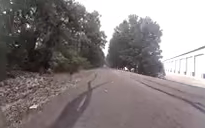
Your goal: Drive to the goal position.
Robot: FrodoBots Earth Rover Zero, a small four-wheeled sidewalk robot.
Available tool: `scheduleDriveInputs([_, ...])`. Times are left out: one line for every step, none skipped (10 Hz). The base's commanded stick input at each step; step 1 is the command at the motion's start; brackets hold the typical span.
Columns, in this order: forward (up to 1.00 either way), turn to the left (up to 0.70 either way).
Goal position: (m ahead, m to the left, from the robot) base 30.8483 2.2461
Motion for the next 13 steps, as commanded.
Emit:
scheduleDriveInputs([0.70,0.00])
scheduleDriveInputs([0.70,0.00])
scheduleDriveInputs([0.70,0.00])
scheduleDriveInputs([0.70,0.00])
scheduleDriveInputs([0.70,0.00])
scheduleDriveInputs([0.70,0.00])
scheduleDriveInputs([0.70,0.00])
scheduleDriveInputs([0.70,0.00])
scheduleDriveInputs([0.70,0.00])
scheduleDriveInputs([0.70,0.00])
scheduleDriveInputs([0.70,-0.13])
scheduleDriveInputs([0.70,-0.29])
scheduleDriveInputs([0.70,-0.28])
